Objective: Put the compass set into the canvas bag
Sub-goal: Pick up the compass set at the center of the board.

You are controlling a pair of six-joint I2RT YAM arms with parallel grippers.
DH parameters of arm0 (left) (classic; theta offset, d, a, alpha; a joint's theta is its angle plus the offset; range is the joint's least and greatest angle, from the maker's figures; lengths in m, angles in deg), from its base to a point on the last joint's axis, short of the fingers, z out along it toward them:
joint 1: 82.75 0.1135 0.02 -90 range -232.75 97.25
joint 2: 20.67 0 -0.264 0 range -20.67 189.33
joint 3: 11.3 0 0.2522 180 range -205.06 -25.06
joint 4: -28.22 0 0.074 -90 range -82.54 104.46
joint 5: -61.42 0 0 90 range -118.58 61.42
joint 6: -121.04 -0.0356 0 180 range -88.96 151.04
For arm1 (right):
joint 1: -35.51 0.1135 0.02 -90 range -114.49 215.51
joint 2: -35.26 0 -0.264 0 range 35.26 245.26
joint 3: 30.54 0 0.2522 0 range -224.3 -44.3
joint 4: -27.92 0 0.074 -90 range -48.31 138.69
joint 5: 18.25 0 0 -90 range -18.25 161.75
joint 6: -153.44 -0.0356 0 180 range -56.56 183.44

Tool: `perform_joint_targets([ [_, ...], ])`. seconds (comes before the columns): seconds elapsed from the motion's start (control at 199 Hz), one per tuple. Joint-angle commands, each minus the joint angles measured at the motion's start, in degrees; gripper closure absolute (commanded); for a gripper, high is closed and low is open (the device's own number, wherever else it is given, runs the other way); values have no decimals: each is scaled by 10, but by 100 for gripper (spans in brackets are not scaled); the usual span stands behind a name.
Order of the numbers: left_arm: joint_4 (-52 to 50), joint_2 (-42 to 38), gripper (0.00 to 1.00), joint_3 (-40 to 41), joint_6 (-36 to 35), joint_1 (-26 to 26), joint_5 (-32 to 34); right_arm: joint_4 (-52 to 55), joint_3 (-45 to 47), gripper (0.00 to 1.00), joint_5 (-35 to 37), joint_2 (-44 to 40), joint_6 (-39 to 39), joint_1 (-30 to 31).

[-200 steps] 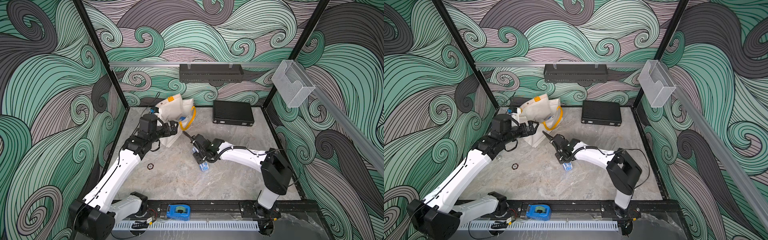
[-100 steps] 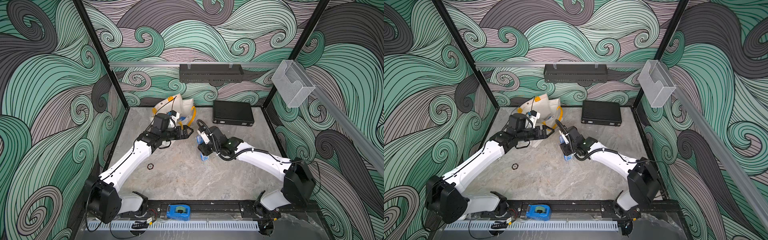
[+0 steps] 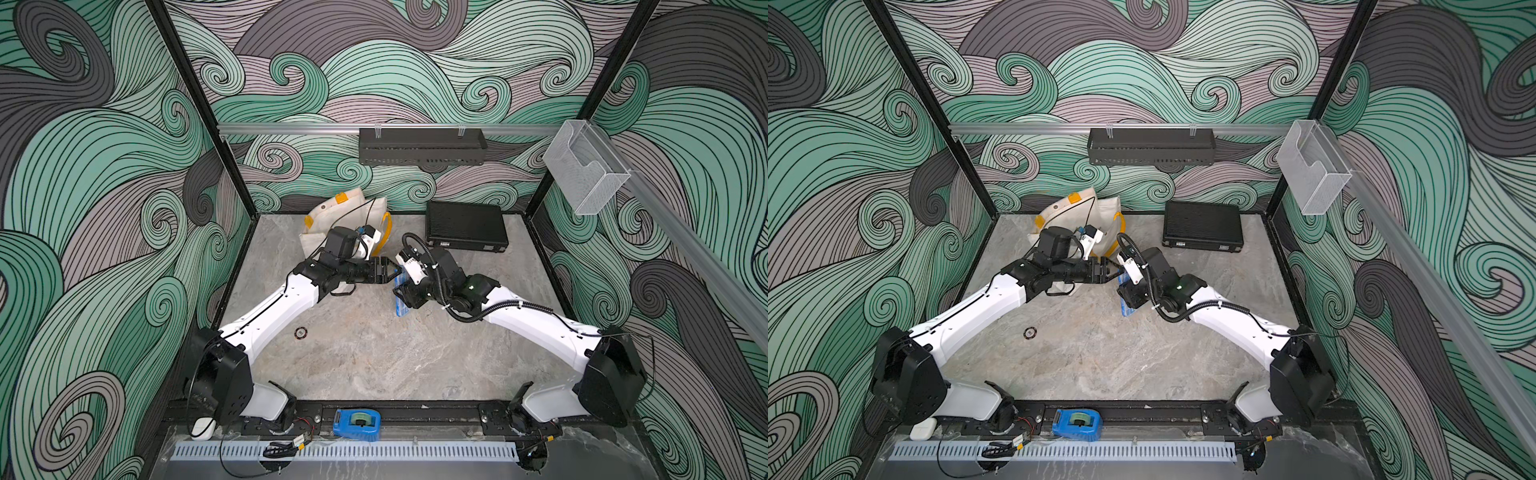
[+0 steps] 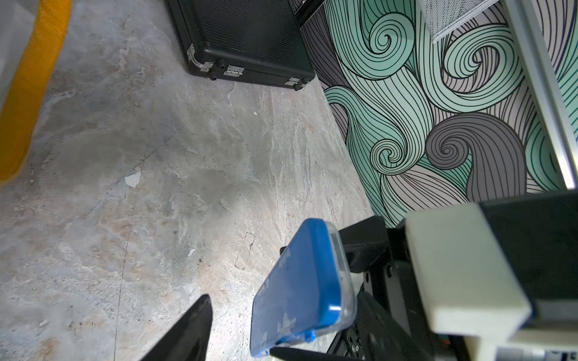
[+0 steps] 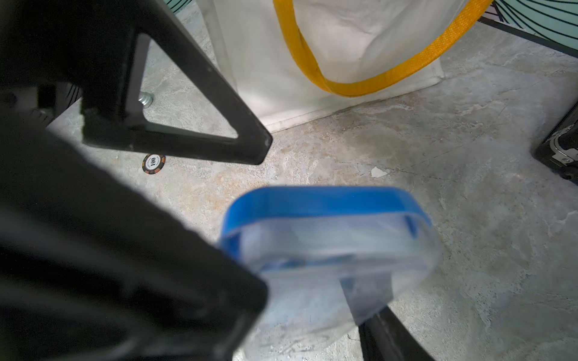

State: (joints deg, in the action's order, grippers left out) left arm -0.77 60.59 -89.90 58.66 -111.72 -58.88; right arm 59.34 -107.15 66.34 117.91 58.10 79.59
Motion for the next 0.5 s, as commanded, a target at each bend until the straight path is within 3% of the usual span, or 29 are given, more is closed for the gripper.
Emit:
perform_joint_targets([
  [0.0,-7,-1,27,-23,-16,-2,0,-14,-2,42,-7,-9,-1,0],
  [0.306,8,-3,28,-15,-32,-2,-21,-12,-7,42,-14,-2,8,-2],
  [0.497,0,16,38,-23,-44,-10,-36,-4,-20,42,-18,11,9,-2],
])
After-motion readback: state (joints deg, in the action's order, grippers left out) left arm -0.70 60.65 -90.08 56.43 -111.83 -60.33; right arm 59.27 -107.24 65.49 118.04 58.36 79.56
